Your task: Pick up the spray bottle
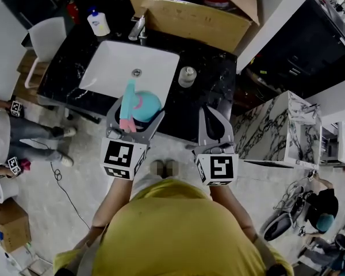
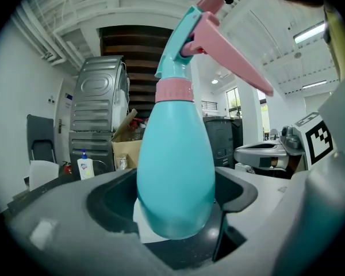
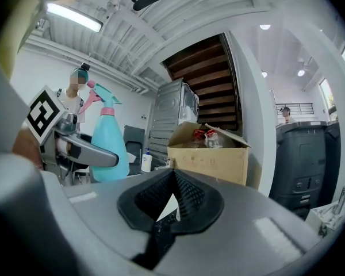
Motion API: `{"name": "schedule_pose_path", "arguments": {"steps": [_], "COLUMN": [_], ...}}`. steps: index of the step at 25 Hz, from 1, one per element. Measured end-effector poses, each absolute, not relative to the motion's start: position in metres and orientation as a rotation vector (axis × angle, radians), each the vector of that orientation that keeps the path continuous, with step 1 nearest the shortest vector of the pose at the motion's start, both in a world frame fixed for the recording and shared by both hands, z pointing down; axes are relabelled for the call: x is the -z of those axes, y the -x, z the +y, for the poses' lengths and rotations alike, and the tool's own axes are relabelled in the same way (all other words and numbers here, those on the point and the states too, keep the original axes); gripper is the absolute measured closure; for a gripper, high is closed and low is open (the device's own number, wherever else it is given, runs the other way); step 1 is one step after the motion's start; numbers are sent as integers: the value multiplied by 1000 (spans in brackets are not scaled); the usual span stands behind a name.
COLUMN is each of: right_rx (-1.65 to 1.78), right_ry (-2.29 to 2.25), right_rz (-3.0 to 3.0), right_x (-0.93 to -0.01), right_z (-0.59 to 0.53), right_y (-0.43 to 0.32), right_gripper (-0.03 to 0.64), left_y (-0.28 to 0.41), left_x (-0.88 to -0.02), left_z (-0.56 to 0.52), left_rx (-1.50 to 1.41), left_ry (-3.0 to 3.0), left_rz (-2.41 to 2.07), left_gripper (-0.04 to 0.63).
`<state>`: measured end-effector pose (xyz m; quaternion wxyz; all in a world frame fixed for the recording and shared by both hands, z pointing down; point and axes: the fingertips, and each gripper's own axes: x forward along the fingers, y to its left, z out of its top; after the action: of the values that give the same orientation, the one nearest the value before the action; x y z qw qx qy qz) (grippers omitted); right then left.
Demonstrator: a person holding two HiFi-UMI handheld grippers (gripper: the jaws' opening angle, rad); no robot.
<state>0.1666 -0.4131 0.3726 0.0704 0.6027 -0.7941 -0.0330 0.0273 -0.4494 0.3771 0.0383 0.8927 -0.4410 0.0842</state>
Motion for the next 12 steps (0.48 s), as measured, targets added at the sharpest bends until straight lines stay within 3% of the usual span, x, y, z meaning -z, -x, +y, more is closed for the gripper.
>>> {"name": "schedule_pose_path", "arguments": {"steps": [12], "right_rx": [102], "right_ry": [-1807], "right_rz": [-2374], "right_x": [-374], "right_z": [-410], "right_y": [-163], "right_gripper": [617], "left_y": [-24], "left_x": [-379], "left_z": [-446], "left_rx": [-278], "left_ry": [-2728], "left_rz": [-1333], "left_gripper": [196]}}
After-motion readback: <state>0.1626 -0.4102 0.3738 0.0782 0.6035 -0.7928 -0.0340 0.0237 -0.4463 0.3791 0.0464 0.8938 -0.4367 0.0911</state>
